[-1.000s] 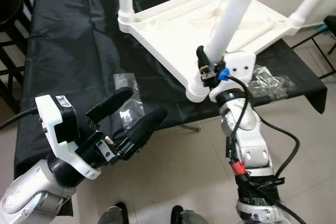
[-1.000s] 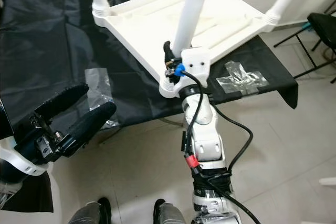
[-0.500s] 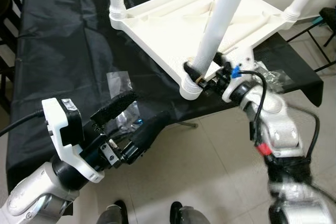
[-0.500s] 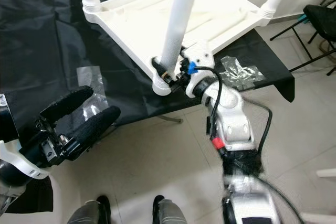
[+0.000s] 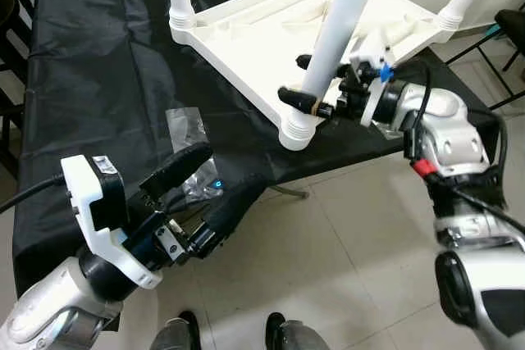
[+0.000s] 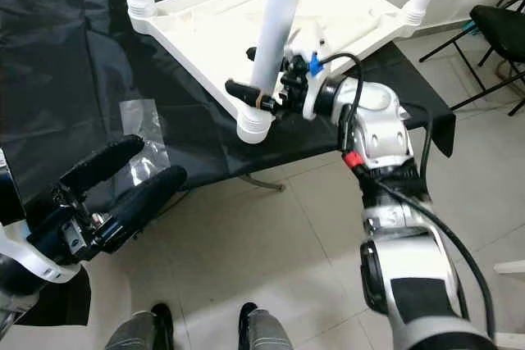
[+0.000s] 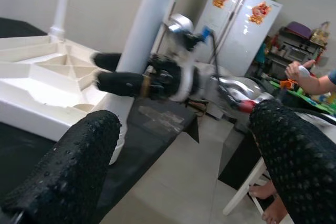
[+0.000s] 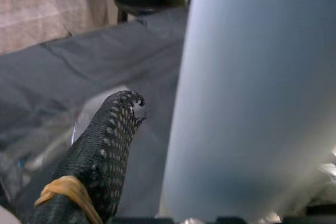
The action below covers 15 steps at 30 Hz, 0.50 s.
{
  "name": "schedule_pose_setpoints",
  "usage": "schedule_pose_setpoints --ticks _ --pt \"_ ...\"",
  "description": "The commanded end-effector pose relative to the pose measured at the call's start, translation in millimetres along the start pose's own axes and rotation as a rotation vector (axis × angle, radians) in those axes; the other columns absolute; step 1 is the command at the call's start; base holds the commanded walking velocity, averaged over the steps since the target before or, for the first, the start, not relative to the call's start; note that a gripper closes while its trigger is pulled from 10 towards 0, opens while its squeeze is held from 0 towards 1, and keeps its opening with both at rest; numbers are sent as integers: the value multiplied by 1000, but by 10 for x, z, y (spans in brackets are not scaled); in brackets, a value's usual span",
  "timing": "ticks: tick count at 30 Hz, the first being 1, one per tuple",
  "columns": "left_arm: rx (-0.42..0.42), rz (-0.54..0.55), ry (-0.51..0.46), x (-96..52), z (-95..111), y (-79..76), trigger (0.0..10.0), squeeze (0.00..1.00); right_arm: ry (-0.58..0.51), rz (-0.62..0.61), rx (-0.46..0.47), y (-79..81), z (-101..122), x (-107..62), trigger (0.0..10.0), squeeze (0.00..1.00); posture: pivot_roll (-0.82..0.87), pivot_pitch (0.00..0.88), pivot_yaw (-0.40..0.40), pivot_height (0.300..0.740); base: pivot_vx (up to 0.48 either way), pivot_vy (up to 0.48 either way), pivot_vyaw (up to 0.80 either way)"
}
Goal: Building children table
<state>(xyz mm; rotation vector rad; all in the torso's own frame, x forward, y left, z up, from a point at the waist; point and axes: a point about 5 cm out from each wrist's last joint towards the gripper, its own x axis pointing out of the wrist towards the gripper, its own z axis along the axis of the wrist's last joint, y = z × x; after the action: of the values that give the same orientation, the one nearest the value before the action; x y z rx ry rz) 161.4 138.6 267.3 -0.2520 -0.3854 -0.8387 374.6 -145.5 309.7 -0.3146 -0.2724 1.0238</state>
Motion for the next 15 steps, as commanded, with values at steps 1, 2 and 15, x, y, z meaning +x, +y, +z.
schedule_pose_setpoints --ticks 1,2,15 --pt "5 -13 22 -23 11 -45 10000 0 -2 25 4 8 -45 1 0 0 115 334 -112 740 0 0 0" --pt "6 -12 22 -26 15 -44 10000 0 -1 22 4 1 -49 -1 0 0 115 334 -112 740 0 0 0" --pt "8 -3 31 -35 -4 -41 10000 0 118 -610 106 418 -622 -152 0 0 107 329 -137 740 0 0 0"
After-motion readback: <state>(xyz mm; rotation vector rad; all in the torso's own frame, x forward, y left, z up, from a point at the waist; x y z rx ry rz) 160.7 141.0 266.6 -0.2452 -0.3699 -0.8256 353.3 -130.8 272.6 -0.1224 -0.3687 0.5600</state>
